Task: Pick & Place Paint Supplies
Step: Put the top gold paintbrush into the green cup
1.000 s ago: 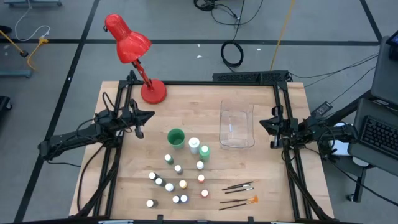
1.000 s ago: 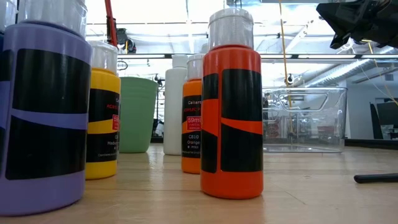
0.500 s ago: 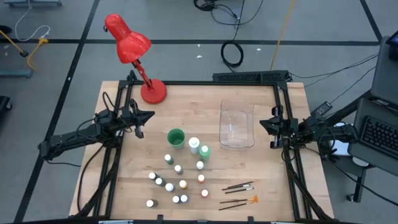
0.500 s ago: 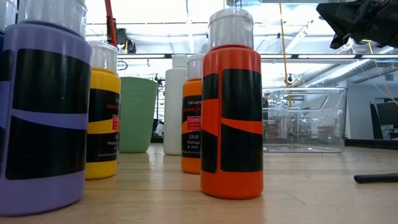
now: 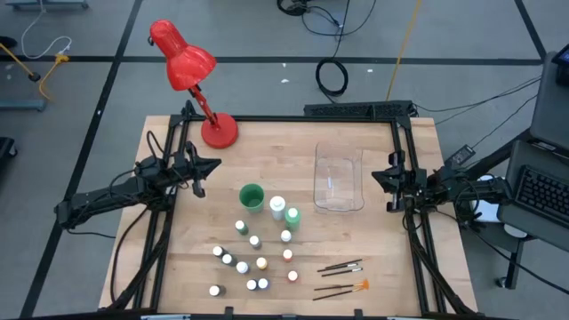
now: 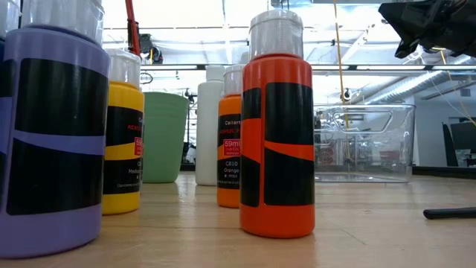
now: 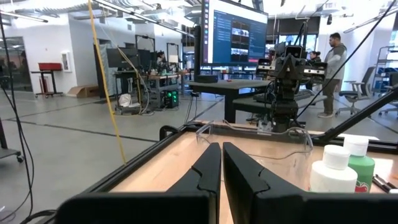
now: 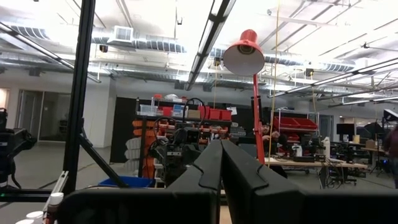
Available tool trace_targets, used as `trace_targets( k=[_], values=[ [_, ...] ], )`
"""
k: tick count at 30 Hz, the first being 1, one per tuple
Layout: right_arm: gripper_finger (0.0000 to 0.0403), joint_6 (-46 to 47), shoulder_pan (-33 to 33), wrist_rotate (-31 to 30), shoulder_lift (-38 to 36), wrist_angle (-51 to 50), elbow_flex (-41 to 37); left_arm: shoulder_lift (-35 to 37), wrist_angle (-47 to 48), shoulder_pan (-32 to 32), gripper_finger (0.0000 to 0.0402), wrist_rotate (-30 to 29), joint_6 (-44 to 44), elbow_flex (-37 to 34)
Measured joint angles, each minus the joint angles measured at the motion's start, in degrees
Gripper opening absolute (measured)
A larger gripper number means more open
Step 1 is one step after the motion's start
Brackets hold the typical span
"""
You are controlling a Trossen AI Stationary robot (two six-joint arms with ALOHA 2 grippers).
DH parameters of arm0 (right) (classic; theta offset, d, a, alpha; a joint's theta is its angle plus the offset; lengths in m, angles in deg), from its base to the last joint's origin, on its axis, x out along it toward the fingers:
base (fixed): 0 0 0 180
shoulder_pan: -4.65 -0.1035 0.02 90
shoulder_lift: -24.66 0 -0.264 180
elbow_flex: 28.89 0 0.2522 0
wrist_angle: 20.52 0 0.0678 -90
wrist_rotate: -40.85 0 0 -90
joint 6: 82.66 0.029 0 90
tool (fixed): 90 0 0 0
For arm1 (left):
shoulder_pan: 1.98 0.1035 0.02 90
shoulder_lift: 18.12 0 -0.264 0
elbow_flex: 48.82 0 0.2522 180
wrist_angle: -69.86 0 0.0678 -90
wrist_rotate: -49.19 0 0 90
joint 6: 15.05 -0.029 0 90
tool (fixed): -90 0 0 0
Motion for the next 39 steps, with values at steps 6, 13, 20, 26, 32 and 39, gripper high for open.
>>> trace_targets(
  k=[6, 13, 20, 26, 32, 39],
  values=[
    [0.0004, 1.89, 0.01, 0.00, 0.02, 0.06, 0.00, 0.00, 0.02, 0.00, 0.0021, 0.00, 0.28, 0.02],
    [0.0004, 8.49, 0.01, 0.00, 0.00, 0.04, -0.01, 0.00, 0.07, 0.02, 0.0021, 0.00, 1.75, 0.00],
    [0.0004, 8.98, 0.00, 0.00, 0.00, 0.00, 0.00, 0.00, 0.02, 0.02, 0.0021, 0.00, 1.73, 0.00],
    [0.0004, 3.25, 0.02, -0.13, 0.02, 3.18, -0.02, 0.00, 0.00, 0.00, 0.0021, -0.02, 2.57, 0.00],
    [0.0006, -7.45, -0.02, 0.00, 3.47, 10.75, 2.15, 0.00, -0.09, 0.02, 0.0021, -0.07, 2.78, 0.00],
    [0.0035, -8.41, -0.09, -1.45, 21.18, -5.73, 20.16, 0.02, -1.29, 0.02, 0.0021, -0.11, 2.62, 0.00]
  ],
)
